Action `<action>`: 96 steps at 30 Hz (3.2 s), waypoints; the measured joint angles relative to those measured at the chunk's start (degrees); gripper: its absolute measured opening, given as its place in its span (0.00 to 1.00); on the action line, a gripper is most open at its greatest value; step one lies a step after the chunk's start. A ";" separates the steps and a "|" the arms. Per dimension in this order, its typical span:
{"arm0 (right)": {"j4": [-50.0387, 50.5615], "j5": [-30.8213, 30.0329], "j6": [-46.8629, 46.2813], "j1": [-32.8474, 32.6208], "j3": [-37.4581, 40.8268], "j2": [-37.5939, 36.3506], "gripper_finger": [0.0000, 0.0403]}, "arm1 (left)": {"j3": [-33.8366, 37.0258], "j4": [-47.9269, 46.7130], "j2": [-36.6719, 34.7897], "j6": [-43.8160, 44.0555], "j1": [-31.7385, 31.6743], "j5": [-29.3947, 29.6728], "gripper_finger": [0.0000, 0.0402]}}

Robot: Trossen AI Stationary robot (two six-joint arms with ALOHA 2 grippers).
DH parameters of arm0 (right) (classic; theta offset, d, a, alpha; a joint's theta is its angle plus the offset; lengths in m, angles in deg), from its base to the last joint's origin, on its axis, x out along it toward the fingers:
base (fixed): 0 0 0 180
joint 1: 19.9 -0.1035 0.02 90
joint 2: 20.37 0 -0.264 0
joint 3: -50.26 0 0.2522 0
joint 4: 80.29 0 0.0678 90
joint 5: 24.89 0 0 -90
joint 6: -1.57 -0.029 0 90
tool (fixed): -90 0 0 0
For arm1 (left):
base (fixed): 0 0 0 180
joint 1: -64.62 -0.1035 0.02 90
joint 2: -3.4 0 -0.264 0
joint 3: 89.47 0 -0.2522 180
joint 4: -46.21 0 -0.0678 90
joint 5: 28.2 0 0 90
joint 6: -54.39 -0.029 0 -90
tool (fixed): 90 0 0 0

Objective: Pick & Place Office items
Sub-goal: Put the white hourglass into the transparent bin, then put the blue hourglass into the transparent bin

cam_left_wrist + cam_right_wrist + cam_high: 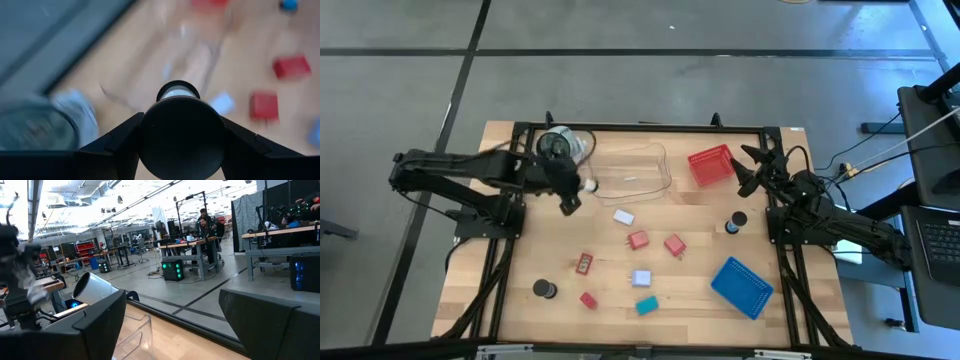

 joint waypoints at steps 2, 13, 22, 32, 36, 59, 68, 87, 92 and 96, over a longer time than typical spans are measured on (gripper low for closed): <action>-0.01 0.00 0.00 0.00 0.00 0.00 0.80 | -1.38 1.89 0.34 -2.47 -0.92 2.16 0.52; 0.01 0.01 0.00 0.00 0.00 0.00 0.80 | -1.56 13.72 13.25 -15.23 -14.48 -12.26 0.52; -0.01 0.01 0.00 0.00 0.00 0.00 0.80 | -1.50 18.69 29.50 -21.16 -24.33 -24.23 0.52; -0.01 0.01 0.00 0.00 0.00 0.00 0.80 | -1.65 20.93 35.70 -22.52 -27.99 -25.24 0.52; -0.01 0.01 0.00 0.00 0.00 0.00 0.80 | -1.61 20.36 35.10 -22.58 -28.03 -24.96 0.52; 0.01 0.01 0.00 0.00 0.00 0.00 0.80 | -8.44 14.22 34.39 -25.79 -27.80 -25.01 0.68; 0.01 -0.01 0.00 0.00 0.00 0.00 0.80 | -18.14 4.62 33.79 -26.52 -25.79 -21.55 0.64; 0.01 0.01 0.00 0.00 0.00 0.00 0.80 | -9.78 -15.44 13.61 18.83 5.97 -17.47 0.61; 0.00 0.01 0.00 0.00 0.00 0.00 0.80 | -6.04 -19.90 12.47 33.34 14.64 -18.14 0.64; 0.03 0.01 0.00 0.00 0.00 0.00 0.80 | -3.69 -19.43 12.54 38.66 19.81 -21.23 0.67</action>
